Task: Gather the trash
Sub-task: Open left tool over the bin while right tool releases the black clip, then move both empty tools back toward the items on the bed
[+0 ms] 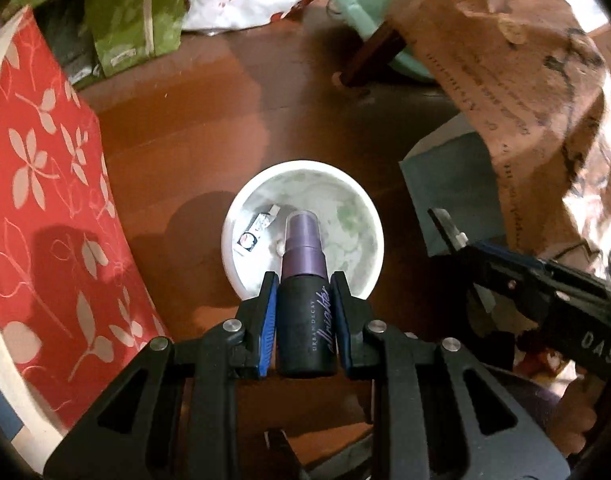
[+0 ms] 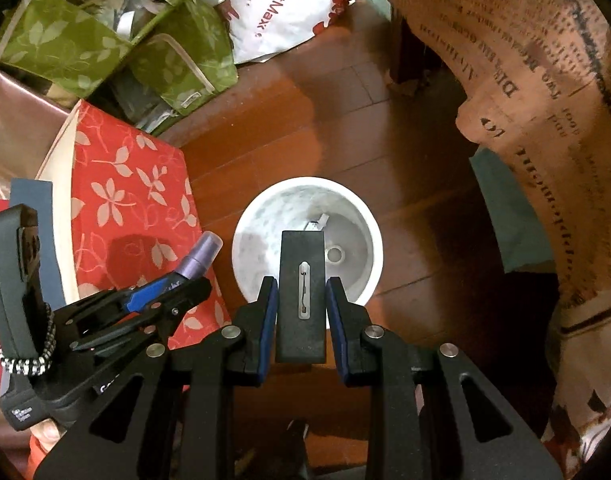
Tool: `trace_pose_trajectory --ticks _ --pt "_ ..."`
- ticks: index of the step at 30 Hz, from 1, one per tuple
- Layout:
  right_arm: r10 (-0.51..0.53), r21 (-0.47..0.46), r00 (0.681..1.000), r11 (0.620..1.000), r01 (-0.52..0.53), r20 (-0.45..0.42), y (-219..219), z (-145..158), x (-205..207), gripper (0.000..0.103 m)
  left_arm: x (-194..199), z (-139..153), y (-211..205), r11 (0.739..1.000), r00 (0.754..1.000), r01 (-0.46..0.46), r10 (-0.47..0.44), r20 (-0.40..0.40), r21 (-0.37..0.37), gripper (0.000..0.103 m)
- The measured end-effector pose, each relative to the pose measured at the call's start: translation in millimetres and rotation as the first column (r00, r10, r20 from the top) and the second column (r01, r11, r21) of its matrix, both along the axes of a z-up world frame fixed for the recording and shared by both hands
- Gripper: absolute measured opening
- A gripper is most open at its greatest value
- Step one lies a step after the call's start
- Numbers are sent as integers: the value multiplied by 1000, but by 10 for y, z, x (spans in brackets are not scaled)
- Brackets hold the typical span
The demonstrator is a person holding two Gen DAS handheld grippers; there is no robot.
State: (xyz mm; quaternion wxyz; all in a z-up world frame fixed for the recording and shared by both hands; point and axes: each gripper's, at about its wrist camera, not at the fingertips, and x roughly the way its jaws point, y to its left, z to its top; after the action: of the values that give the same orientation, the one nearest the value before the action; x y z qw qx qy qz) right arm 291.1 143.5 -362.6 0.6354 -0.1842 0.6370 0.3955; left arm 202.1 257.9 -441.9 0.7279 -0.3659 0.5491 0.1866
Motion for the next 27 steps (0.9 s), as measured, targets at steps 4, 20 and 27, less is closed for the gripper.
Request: trace_pose_trajectory --ticks 4,20,27 --pt "-14 18 1000 1000 14 -19 22 -58 37 23 53 -114 22 1000 1000 -5 5 -21 -11 25" --pt "-74 43 997 996 74 0 -66 89 128 44 184 11 -39 999 999 33 -32 -37 16 28" --pt "-66 74 995 995 60 76 -131 377 69 44 99 454 -32 993 999 45 -45 4 112 28"
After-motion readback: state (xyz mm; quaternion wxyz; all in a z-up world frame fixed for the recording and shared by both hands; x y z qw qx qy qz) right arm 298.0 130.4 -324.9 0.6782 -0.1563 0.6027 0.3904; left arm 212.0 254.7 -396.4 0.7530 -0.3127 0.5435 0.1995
